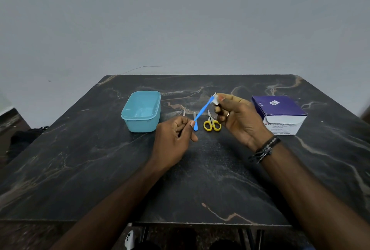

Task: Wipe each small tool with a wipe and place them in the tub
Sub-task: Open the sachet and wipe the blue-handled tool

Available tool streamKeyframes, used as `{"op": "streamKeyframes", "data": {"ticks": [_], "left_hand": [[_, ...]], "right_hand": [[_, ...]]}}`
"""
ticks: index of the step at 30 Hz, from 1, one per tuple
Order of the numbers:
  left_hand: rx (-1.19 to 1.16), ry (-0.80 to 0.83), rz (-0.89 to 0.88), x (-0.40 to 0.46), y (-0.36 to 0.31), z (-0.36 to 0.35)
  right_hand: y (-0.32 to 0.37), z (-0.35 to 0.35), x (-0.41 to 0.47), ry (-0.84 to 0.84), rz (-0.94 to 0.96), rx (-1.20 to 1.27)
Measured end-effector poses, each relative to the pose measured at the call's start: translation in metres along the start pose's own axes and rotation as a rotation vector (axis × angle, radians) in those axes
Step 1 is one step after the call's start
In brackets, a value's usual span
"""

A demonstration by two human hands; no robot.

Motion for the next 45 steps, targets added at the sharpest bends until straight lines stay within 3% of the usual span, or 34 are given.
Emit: {"op": "streamKeyframes", "data": {"ticks": [10, 18, 30, 37, 45], "left_hand": [[0.020, 0.044, 0.000, 0.000, 0.001, -0.004], [0.002, 0.060, 0.020, -0.001, 0.004, -0.005], [-0.016, 0.095, -0.025, -0.001, 0.001, -0.009], [-0.019, 0.095, -0.035, 0.000, 0.001, -0.009], [0.001, 0.106, -0.023, -0.001, 0.000, -0.010]], "right_hand": [[0.000, 0.007, -0.002, -0.078, -0.008, 0.028], [0.004, 0.000, -0.002, 0.034, -0.028, 0.110], [0.008, -0.004, -0.006, 0.024, 0.035, -0.027], [-0.007, -0.007, -0.001, 0.063, -0.063, -0.146], [0.011, 0.001, -0.007, -0.021, 0.055, -0.074]]}}
Point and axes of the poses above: each hand's wrist, its own x-axis towards the middle knuckle, its own z-axis out of the back of the hand, y = z × x, the point moved 10 cm from there along x, towards the middle knuckle, and after that the axes turned 12 degrees about -z, right-handed, at the moved point
